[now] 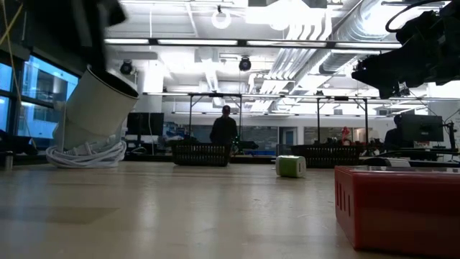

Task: Pick & Place Office items
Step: Put the black digital clock into the left black bin

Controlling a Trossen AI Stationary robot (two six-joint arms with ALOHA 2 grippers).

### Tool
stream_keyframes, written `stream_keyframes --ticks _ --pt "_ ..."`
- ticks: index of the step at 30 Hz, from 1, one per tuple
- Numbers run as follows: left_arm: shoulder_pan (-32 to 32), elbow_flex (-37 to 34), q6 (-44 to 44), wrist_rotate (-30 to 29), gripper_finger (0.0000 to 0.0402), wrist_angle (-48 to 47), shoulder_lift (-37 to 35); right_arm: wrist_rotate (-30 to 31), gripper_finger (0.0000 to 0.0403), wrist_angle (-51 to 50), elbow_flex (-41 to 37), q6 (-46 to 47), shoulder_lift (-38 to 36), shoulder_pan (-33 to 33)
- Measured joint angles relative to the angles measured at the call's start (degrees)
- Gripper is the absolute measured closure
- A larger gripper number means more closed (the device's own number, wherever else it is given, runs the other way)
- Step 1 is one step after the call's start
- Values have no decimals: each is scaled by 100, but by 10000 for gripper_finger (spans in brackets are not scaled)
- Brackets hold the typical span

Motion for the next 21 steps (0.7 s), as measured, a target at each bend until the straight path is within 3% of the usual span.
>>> stream_keyframes --ticks 16,21 --pt "-1161 0 -3509 -397 252 -1350 -2 1 208 0 0 0 1 -1" --pt "-1176 0 -4636 3 252 -1731 -1 0 208 0 2 -1 0 -1"
